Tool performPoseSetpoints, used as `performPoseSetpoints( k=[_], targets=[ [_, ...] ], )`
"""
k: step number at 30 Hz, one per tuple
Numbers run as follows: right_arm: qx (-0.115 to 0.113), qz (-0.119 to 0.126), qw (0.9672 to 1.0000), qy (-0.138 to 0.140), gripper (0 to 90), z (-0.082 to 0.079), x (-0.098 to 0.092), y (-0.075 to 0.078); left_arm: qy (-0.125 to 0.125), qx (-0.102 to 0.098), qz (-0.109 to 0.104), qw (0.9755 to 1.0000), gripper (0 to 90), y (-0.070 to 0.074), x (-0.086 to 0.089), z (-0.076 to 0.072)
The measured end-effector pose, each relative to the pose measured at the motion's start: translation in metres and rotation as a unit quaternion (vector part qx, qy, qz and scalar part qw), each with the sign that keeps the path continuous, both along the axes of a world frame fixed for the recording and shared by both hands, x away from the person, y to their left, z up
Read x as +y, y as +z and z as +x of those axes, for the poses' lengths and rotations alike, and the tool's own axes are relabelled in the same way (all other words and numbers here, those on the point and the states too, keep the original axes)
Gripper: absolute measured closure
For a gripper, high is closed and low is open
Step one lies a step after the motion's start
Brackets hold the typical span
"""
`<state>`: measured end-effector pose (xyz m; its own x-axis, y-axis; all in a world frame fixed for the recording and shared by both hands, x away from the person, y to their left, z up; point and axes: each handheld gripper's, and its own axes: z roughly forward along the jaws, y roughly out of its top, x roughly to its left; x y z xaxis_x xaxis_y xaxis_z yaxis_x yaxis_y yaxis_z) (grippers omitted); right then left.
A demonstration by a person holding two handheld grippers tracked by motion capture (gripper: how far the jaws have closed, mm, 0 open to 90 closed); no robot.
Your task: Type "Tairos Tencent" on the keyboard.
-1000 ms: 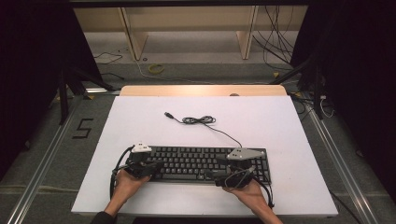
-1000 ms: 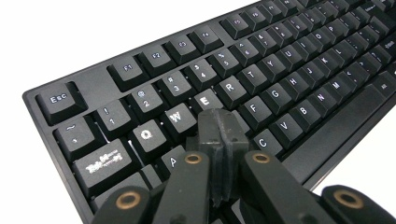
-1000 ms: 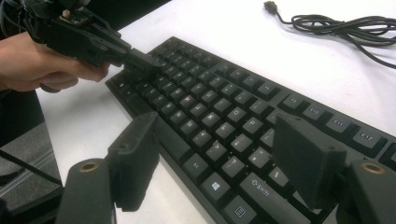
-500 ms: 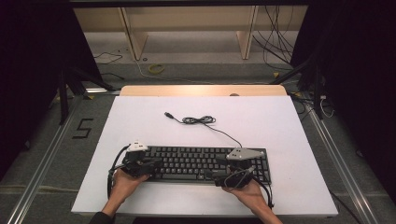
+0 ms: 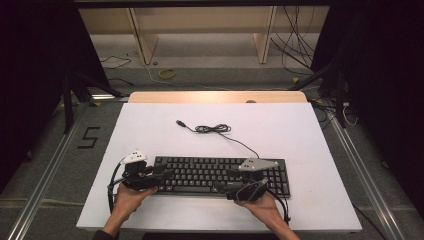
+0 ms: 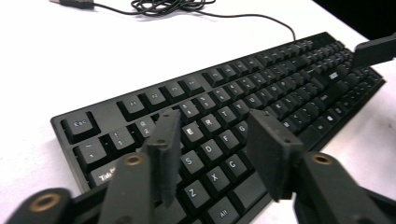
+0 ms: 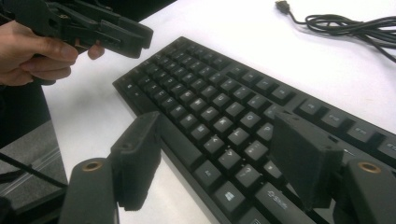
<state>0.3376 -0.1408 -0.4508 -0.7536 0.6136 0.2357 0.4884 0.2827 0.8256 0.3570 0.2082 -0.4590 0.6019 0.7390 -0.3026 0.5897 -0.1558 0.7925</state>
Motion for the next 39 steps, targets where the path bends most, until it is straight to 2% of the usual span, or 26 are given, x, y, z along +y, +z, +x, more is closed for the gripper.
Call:
performPoseSetpoints(
  k=[5, 12, 22, 29, 39],
  targets=[
    [0.001, -0.006, 1.0, 0.006, 37.9, 0.001, 0.007, 0.0, 0.005, -0.013, -0.016, 0.9998, 41.3, 0.002, 0.003, -0.005],
    [0.005, -0.022, 0.9996, 0.016, 48.4, 0.003, 0.02, -0.003, 0.007, -0.033, -0.03, 0.999, 34.2, 0.004, 0.006, -0.01],
    [0.016, -0.041, 0.9985, 0.033, 68.1, 0.006, 0.037, -0.01, 0.009, -0.04, -0.035, 0.9985, 31.5, 0.005, 0.007, -0.021],
    [0.014, -0.055, 0.9972, 0.049, 81.1, 0.008, 0.051, -0.014, 0.009, -0.045, -0.037, 0.9982, 30.6, 0.005, 0.008, -0.026],
    [0.019, -0.077, 0.9954, 0.055, 90.0, 0.011, 0.062, -0.022, 0.006, -0.05, -0.035, 0.9981, 29.3, 0.003, 0.008, -0.031]
  ],
)
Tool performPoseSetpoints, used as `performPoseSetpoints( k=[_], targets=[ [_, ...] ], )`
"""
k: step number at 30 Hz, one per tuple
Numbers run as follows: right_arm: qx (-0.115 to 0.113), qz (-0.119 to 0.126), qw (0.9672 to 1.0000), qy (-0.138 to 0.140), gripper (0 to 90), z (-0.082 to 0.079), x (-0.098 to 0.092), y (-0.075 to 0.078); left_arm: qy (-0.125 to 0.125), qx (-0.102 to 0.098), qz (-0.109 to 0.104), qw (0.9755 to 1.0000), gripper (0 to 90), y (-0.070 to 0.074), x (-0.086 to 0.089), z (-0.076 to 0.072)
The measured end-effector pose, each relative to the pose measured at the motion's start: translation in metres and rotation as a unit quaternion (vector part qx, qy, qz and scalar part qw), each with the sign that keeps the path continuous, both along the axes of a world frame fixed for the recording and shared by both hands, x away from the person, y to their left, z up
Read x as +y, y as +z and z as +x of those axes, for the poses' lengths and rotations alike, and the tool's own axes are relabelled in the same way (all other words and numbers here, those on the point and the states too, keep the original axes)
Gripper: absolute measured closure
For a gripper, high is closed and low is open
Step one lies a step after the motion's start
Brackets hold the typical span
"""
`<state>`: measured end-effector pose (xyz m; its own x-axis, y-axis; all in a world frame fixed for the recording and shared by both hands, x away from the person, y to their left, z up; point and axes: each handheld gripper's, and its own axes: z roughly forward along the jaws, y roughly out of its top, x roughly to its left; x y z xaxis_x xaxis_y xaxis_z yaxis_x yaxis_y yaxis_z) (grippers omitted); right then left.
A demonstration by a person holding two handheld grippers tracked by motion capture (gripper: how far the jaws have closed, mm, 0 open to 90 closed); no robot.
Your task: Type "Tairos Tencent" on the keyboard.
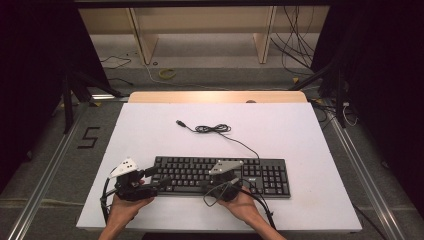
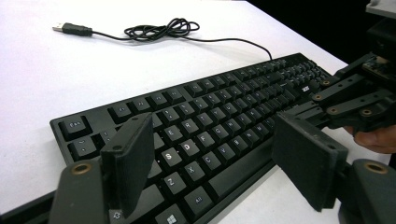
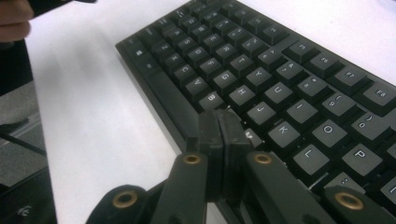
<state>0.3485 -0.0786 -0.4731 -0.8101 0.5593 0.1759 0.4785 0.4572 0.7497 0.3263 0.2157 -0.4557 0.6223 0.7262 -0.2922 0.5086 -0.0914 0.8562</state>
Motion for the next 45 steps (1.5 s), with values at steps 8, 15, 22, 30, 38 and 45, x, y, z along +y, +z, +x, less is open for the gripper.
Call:
performPoseSetpoints(
  k=[8, 15, 22, 30, 38, 45],
  targets=[
    [0.003, -0.012, 0.9999, -0.001, 90.0, 0.002, 0.003, -0.004, -0.003, 0.002, 0.001, 1.0, 29.0, -0.001, 0.0, -0.002],
    [0.004, -0.02, 0.9998, -0.001, 90.0, 0.003, 0.005, -0.007, -0.006, 0.001, 0.005, 1.0, 28.2, -0.002, -0.001, -0.002],
    [0.005, -0.021, 0.9998, -0.001, 90.0, 0.003, 0.005, -0.008, -0.004, 0.001, 0.004, 1.0, 27.9, -0.002, -0.001, -0.002],
    [0.002, -0.029, 0.9996, -0.002, 90.0, 0.001, 0.007, -0.01, -0.001, 0.001, 0.004, 1.0, 27.8, -0.002, 0.001, -0.002],
    [0.009, -0.008, 0.9999, -0.005, 88.2, 0.002, 0.003, -0.006, 0.003, 0.002, 0.007, 1.0, 27.8, -0.003, 0.003, -0.001],
    [0.005, 0.023, 0.9996, -0.013, 79.1, 0.007, -0.004, 0.002, 0.014, 0.009, 0.011, 0.9998, 28.4, -0.004, 0.006, 0.001]
  ],
)
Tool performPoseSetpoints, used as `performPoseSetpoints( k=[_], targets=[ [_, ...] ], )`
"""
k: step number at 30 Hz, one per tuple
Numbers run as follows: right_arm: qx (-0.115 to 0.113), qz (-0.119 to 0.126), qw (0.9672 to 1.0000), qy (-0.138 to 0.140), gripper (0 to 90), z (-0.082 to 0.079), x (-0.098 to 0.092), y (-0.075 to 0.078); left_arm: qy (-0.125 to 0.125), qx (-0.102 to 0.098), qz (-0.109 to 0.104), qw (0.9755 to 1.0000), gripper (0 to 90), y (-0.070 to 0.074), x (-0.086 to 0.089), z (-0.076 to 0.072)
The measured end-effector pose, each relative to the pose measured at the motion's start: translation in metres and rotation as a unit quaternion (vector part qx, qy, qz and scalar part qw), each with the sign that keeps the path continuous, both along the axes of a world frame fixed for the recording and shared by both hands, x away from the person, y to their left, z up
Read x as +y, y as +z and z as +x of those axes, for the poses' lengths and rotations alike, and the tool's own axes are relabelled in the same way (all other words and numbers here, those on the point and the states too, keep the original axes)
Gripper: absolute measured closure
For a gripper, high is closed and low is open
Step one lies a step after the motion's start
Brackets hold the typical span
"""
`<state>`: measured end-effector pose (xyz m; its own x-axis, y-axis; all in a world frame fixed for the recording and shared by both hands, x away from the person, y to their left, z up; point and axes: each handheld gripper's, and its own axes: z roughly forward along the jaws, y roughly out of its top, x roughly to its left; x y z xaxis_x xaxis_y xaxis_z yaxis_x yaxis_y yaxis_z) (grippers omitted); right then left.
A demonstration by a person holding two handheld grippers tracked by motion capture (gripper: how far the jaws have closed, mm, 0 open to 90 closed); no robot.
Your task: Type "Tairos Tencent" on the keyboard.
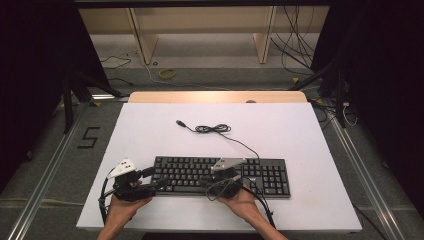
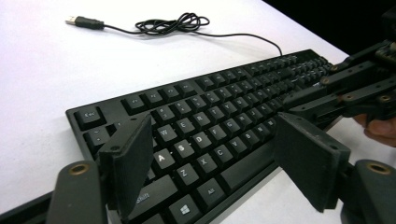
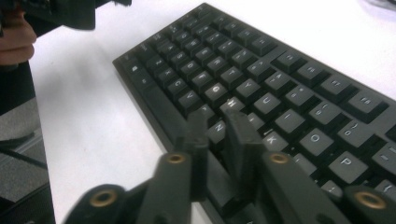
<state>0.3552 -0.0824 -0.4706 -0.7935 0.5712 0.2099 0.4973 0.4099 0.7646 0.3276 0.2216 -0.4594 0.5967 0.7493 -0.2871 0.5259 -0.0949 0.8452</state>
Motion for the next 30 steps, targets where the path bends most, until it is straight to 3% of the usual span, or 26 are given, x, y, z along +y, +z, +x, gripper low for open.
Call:
performPoseSetpoints(
  k=[5, 10, 18, 21, 30],
  targets=[
    [0.005, 0.008, 0.9999, -0.005, 66.0, 0.005, 0.0, 0.004, 0.013, 0.013, 0.009, 0.9998, 31.4, -0.003, 0.002, 0.002],
    [0.009, 0.02, 0.9998, 0.001, 50.1, 0.011, 0.004, 0.009, 0.026, 0.029, 0.022, 0.999, 41.0, -0.005, 0.005, 0.005],
    [0.012, 0.026, 0.9996, -0.002, 40.3, 0.023, 0.016, 0.016, 0.032, 0.051, 0.046, 0.9971, 60.8, -0.01, 0.009, 0.008],
    [0.012, 0.021, 0.9997, -0.004, 42.9, 0.027, 0.021, 0.017, 0.032, 0.057, 0.062, 0.9959, 68.7, -0.012, 0.009, 0.01],
    [0.0, 0.005, 0.9999, -0.012, 75.7, 0.034, 0.03, 0.016, 0.02, 0.07, 0.091, 0.9932, 88.8, -0.015, 0.004, 0.012]
  ],
)
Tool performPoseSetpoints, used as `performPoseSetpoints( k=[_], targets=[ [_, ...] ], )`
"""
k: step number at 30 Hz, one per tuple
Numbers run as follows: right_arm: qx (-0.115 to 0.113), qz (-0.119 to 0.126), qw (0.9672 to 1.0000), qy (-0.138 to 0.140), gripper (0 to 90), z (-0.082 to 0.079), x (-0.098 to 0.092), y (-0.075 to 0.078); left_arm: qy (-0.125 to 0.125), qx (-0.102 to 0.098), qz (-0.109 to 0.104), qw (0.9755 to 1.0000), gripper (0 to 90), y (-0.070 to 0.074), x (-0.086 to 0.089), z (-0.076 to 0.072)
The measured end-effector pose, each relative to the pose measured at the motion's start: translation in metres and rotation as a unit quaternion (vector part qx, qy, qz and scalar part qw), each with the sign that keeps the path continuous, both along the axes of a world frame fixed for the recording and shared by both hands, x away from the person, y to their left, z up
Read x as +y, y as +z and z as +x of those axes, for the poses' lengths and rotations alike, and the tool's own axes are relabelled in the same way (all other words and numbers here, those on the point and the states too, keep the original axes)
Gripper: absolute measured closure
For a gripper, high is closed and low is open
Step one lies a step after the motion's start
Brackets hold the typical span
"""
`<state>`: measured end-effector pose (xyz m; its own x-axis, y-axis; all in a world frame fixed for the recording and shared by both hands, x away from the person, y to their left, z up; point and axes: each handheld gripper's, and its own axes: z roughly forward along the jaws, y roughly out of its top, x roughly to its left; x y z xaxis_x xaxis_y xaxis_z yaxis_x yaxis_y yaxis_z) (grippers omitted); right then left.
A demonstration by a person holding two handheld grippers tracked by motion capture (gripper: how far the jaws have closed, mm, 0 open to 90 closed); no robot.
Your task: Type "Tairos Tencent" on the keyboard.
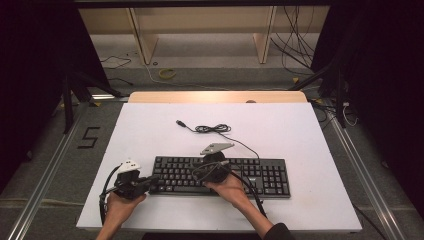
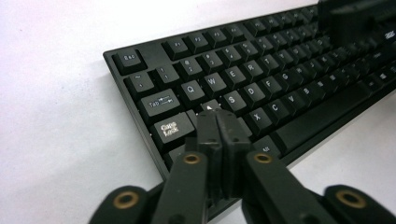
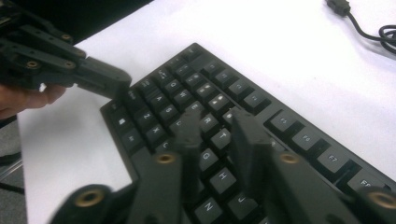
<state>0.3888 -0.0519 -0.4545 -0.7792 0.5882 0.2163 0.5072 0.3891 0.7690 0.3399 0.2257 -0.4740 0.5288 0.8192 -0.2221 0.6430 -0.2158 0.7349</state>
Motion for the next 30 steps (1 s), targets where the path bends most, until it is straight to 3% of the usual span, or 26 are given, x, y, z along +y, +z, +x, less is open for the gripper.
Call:
performPoseSetpoints(
  k=[8, 30],
  targets=[
    [0.008, -0.017, 0.9998, -0.009, 89.9, 0.007, 0.008, -0.006, -0.003, 0.015, 0.008, 0.9999, 89.0, -0.003, -0.002, 0.003],
    [0.016, -0.053, 0.9984, -0.008, 90.0, 0.018, 0.028, -0.02, -0.006, 0.026, 0.015, 0.9995, 89.1, -0.004, -0.002, 0.006]
  ],
)
